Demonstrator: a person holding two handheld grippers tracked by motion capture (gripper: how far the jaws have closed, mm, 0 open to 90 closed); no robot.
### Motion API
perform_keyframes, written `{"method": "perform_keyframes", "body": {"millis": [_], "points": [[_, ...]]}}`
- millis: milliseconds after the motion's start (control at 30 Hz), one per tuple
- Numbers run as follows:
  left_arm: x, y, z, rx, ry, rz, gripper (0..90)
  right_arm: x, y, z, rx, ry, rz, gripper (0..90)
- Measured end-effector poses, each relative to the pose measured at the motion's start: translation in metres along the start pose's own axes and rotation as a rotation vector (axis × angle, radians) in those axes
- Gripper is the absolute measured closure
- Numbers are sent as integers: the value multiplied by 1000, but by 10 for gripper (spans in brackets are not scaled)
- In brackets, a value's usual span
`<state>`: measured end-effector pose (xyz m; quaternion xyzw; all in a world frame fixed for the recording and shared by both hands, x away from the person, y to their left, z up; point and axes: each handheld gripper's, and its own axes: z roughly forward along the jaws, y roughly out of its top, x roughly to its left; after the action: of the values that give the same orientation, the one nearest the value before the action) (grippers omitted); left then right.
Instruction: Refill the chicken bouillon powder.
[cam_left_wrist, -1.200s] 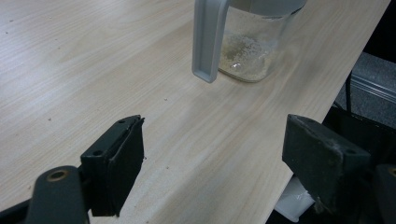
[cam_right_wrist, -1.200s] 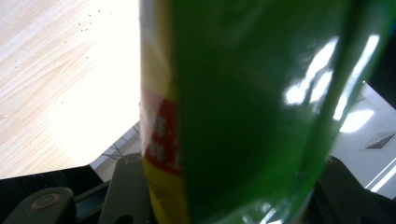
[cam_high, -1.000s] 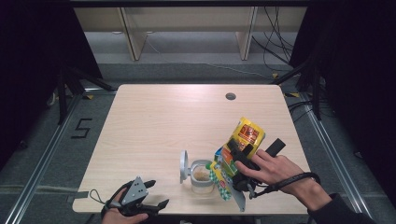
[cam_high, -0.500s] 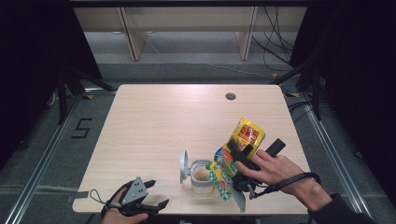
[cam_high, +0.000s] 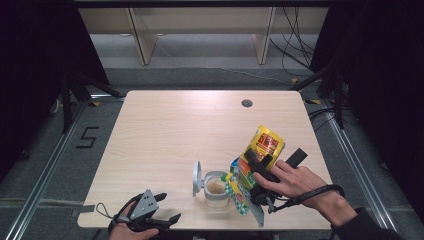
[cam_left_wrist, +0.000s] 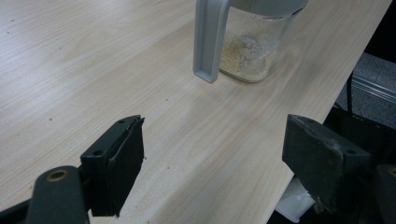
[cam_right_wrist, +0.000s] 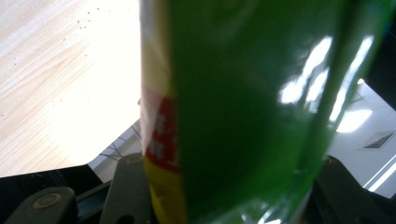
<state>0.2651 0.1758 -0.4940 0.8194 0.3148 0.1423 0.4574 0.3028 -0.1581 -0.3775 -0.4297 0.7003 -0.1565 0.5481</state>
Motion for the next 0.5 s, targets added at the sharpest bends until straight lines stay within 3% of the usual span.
{"method": "perform_keyframes", "body": {"millis": [133,200,367,500], "points": [[1,0,0,9,1,9,202,-1,-1,0,-4,-1,-19,555],[0,0,0,-1,0,-1,201,0,-1,-1,1,2,3,556],[0,0,0,-1,0,0,202,-1,-2,-1,1,4,-11,558],[2,0,-1,23,10,26,202,-1,-1,-1,-1,4,-12,558]]}}
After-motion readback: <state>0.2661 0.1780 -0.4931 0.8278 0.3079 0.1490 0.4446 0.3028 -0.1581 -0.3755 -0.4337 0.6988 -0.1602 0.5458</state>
